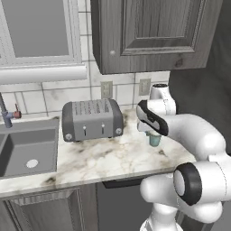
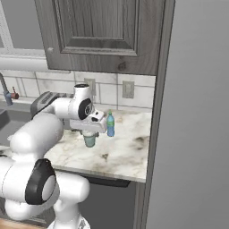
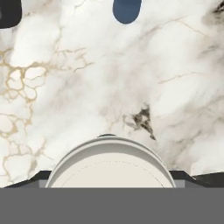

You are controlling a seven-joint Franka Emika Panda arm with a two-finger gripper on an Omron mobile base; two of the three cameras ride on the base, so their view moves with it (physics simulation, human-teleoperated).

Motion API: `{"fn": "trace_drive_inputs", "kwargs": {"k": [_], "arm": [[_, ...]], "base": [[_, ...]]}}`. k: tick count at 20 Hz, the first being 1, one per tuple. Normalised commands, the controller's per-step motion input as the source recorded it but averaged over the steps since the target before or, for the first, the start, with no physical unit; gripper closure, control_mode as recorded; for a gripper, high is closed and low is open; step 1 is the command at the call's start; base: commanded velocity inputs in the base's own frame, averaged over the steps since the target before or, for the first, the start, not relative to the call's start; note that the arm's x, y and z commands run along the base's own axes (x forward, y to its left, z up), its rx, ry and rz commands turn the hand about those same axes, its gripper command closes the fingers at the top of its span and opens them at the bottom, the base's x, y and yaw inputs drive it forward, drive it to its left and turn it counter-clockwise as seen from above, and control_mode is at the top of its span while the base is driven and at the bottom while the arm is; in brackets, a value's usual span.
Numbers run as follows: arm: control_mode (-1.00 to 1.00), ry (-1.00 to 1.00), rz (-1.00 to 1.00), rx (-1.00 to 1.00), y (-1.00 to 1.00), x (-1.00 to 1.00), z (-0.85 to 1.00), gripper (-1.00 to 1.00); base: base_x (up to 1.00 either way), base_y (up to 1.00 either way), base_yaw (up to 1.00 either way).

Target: Move the drinks to the dining counter.

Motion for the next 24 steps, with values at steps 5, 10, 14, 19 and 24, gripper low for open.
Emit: {"fn": "trace_drive_inputs", "kwargs": {"k": [5,10,14,19,24], "arm": [[-1.00,0.02,0.08,0.00,0.05,-0.59,0.29,1.00],[-1.00,0.00,0.03,0.00,0.00,-0.12,0.20,1.00],[-1.00,0.00,0.00,0.00,0.00,0.00,0.22,1.00],[-1.00,0.00,0.00,0.00,0.00,0.00,0.30,1.00],[-1.00,0.00,0.01,0.00,0.00,0.00,0.33,1.00]], "base": [[0.00,0.00,0.00],[0.00,0.00,0.00],[0.00,0.00,0.00],[0.00,0.00,0.00],[0.00,0.00,0.00]]}}
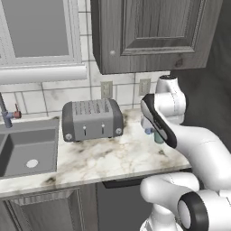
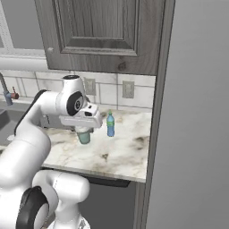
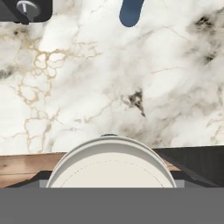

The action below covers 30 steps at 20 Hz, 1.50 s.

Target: Move the drinks to the dining counter.

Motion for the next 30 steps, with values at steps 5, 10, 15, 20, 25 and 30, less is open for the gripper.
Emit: {"fn": "trace_drive_inputs", "kwargs": {"k": [5,10,15,20,25,30], "arm": [[-1.00,0.00,0.00,0.00,0.00,0.00,0.28,1.00],[1.00,0.00,0.00,0.00,0.00,0.00,0.20,1.00],[1.00,0.00,0.00,0.00,0.00,0.00,0.00,1.00],[1.00,0.00,0.00,0.00,0.00,0.00,0.00,1.00],[1.00,0.00,0.00,0.00,0.00,0.00,0.00,1.00],[1.00,0.00,0.00,0.00,0.00,0.00,0.00,1.00]], "base": [[0.00,0.00,0.00],[0.00,0.00,0.00],[-0.51,0.03,0.05],[-0.99,0.74,0.34],[-0.67,1.00,0.70],[-0.18,0.59,0.86]]}}
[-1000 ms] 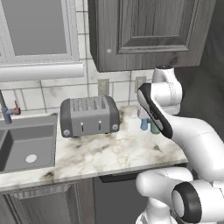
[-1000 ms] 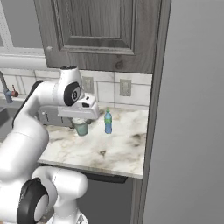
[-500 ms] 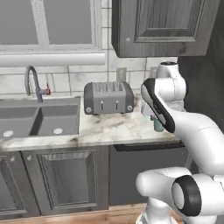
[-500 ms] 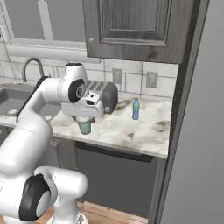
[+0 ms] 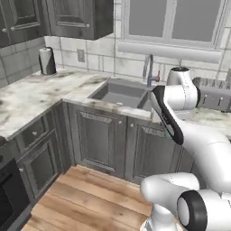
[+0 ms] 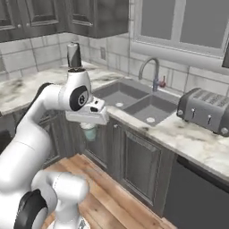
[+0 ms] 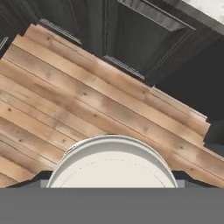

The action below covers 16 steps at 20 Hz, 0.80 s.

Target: Move the drinks to the dining counter.

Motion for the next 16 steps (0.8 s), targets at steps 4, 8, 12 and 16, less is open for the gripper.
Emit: {"fn": "trace_drive_inputs", "kwargs": {"k": [4,8,12,16], "arm": [[1.00,0.00,0.00,0.00,0.00,0.00,0.00,1.00],[1.00,0.00,0.00,0.00,0.00,0.00,0.00,1.00],[1.00,0.00,0.00,0.00,0.00,0.00,0.00,1.00],[1.00,0.00,0.00,0.00,0.00,0.00,0.00,1.00]], "base": [[0.04,0.00,0.95],[0.06,0.00,0.99],[0.00,0.00,1.00],[0.00,-0.02,1.00]]}}
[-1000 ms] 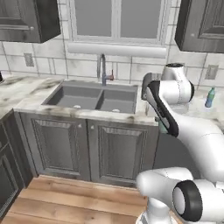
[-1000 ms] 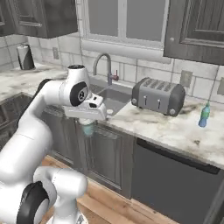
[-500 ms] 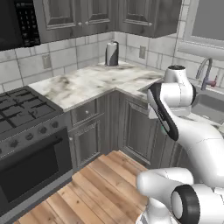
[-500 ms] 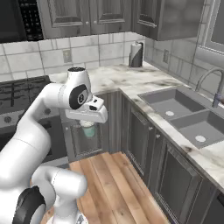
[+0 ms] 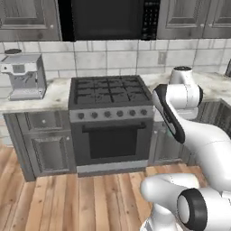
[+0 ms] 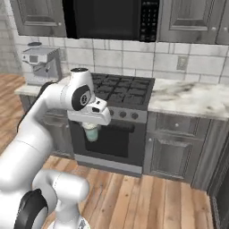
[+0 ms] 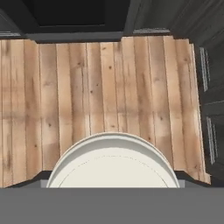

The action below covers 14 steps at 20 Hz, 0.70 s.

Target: Move the drinks to the dining counter.

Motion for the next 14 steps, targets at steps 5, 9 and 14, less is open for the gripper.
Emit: {"fn": "trace_drive_inputs", "kwargs": {"k": [5,9,14], "arm": [[1.00,0.00,0.00,0.00,0.00,0.00,0.00,1.00],[1.00,0.00,0.00,0.00,0.00,0.00,0.00,1.00],[1.00,0.00,0.00,0.00,0.00,0.00,0.00,1.00]], "base": [[0.00,0.00,1.00],[0.00,0.00,1.00],[0.00,0.00,1.00]]}}
